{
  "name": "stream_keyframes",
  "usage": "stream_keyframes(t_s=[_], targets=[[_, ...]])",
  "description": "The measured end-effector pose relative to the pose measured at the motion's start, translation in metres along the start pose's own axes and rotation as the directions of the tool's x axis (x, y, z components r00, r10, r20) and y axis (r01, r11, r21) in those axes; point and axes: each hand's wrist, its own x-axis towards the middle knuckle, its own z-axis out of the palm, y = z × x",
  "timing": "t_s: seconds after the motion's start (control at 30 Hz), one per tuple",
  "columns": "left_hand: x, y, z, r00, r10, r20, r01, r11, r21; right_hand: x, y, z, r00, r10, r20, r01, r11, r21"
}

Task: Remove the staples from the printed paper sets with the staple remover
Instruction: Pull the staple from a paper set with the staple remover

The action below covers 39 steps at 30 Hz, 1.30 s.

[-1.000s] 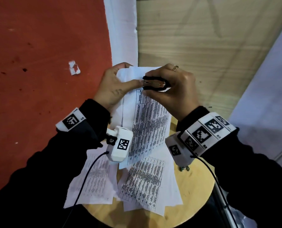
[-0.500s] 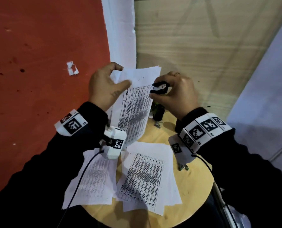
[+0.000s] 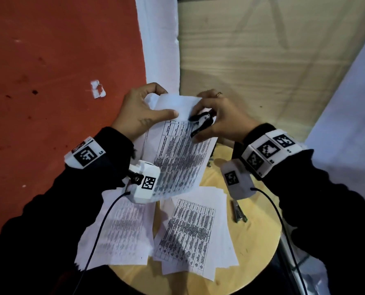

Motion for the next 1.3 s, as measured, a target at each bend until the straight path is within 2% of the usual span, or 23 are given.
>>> stream_keyframes(t_s=[0.1, 0.17, 0.27, 0.37, 0.43, 0.47, 0.53, 0.6, 0.67, 0.73, 0.8, 0.87, 1.0, 1.13, 1.3], targets=[[-0.001, -0.004, -0.003, 1.0, 0.0, 0.003, 0.0, 1.0, -0.014, -0.002, 0.002, -0.004, 1.0, 0.023, -0.005, -0.023, 0.999, 0.039], [0.0, -0.008, -0.005, 0.996, 0.051, -0.067, -0.04, 0.987, 0.156, -0.005, 0.002, -0.004, 1.0, 0.028, -0.008, -0.028, 1.0, -0.004], [-0.001, -0.002, -0.003, 0.968, 0.198, -0.156, -0.119, 0.903, 0.412, -0.008, -0.003, -0.004, 1.0, 0.011, -0.003, -0.011, 0.997, -0.078], [-0.004, 0.013, 0.002, 0.945, 0.321, -0.061, -0.221, 0.765, 0.605, -0.01, -0.01, -0.002, 1.0, -0.006, -0.012, 0.005, 0.993, -0.117], [-0.004, 0.02, 0.004, 0.958, 0.282, 0.044, -0.225, 0.651, 0.724, -0.012, -0.012, 0.0, 1.0, -0.018, -0.02, 0.016, 0.992, -0.125], [-0.002, 0.021, 0.005, 0.974, 0.212, 0.078, -0.199, 0.643, 0.74, -0.013, -0.013, 0.0, 1.0, -0.019, -0.018, 0.016, 0.993, -0.119], [0.003, 0.02, 0.004, 0.986, 0.043, 0.159, -0.142, 0.706, 0.693, -0.015, -0.013, 0.0, 1.0, -0.009, -0.01, 0.008, 0.995, -0.101], [0.005, 0.017, 0.002, 0.961, -0.09, 0.261, -0.079, 0.815, 0.574, -0.016, -0.012, -0.002, 1.0, -0.009, -0.003, 0.008, 0.995, -0.098], [0.006, 0.015, 0.001, 0.935, -0.159, 0.318, -0.008, 0.885, 0.465, -0.019, -0.011, -0.001, 0.999, -0.032, -0.017, 0.031, 0.996, -0.088], [0.006, 0.015, -0.001, 0.922, -0.204, 0.329, 0.06, 0.915, 0.399, -0.024, -0.01, 0.007, 0.989, -0.09, -0.118, 0.085, 0.995, -0.044], [0.005, 0.015, -0.003, 0.914, -0.223, 0.339, 0.095, 0.93, 0.356, -0.03, -0.008, 0.019, 0.946, -0.17, -0.278, 0.167, 0.985, -0.033], [0.003, 0.018, -0.003, 0.908, -0.227, 0.351, 0.114, 0.942, 0.316, -0.035, -0.006, 0.032, 0.898, -0.26, -0.355, 0.25, 0.965, -0.074], [0.001, 0.026, -0.005, 0.916, -0.22, 0.335, 0.119, 0.947, 0.299, -0.037, -0.009, 0.04, 0.868, -0.359, -0.343, 0.324, 0.933, -0.156], [-0.002, 0.033, -0.008, 0.921, -0.213, 0.327, 0.118, 0.95, 0.289, -0.037, -0.013, 0.041, 0.806, -0.479, -0.347, 0.399, 0.874, -0.278], [-0.004, 0.035, -0.007, 0.929, -0.207, 0.307, 0.121, 0.953, 0.277, -0.037, -0.014, 0.04, 0.781, -0.499, -0.376, 0.412, 0.863, -0.291]])
